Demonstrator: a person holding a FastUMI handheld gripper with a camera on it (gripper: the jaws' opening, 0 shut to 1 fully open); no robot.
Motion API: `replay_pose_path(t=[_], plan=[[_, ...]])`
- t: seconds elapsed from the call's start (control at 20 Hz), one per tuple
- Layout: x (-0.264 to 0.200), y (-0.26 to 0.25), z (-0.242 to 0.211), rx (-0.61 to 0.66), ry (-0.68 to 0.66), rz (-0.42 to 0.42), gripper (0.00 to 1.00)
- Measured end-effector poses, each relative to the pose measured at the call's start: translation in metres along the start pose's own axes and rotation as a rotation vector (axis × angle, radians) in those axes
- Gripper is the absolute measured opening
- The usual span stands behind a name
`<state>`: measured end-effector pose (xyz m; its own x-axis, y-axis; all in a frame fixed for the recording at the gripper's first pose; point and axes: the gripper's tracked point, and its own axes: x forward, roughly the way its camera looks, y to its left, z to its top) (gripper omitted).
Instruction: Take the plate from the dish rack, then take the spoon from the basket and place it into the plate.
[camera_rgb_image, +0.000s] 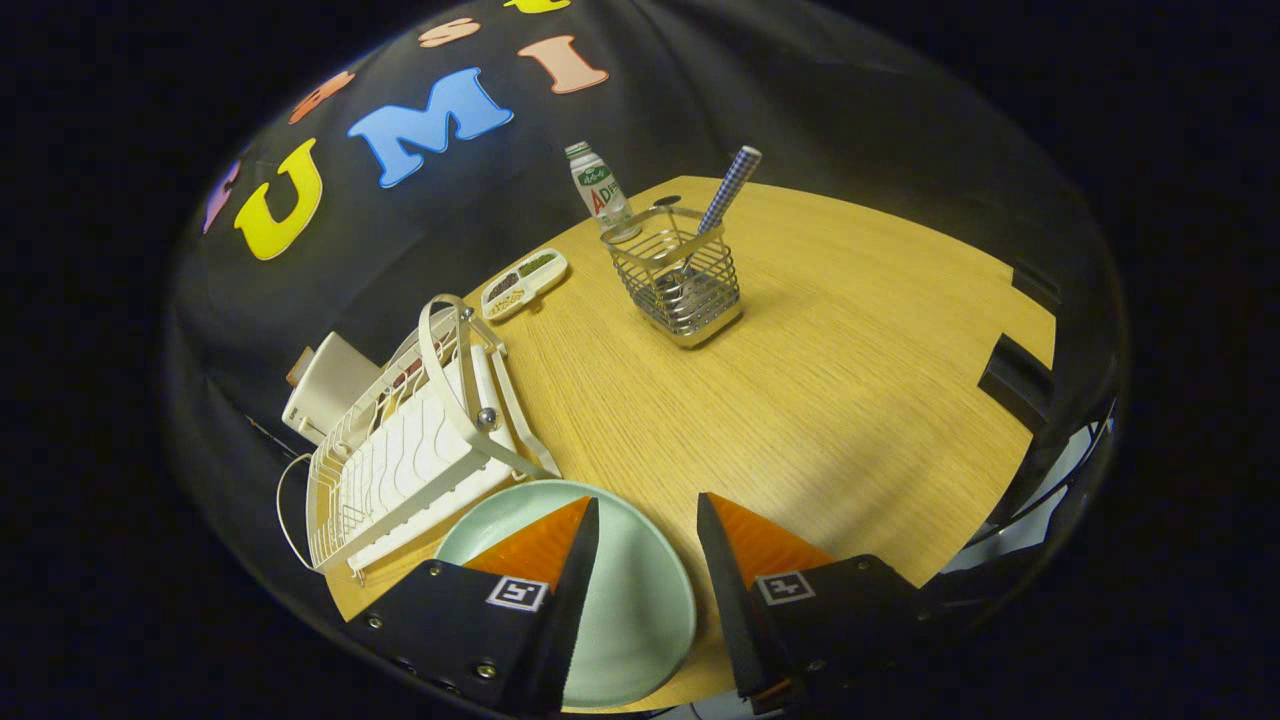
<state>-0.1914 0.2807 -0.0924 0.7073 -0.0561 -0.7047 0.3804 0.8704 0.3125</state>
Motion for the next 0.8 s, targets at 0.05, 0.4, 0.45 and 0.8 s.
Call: replay_pose_path(t=[0.05,0.4,0.45,0.8], plan=[[-0.002,0.000,0.013,-0.002,-0.030,-0.008,0.61],[0.005,-0.016,0.111,0.031,-0.238,-0.083,0.61],[0.007,-0.020,0.122,0.041,-0.254,-0.095,0.61],[0.026,-0.053,0.178,0.131,-0.342,-0.159,0.61]])
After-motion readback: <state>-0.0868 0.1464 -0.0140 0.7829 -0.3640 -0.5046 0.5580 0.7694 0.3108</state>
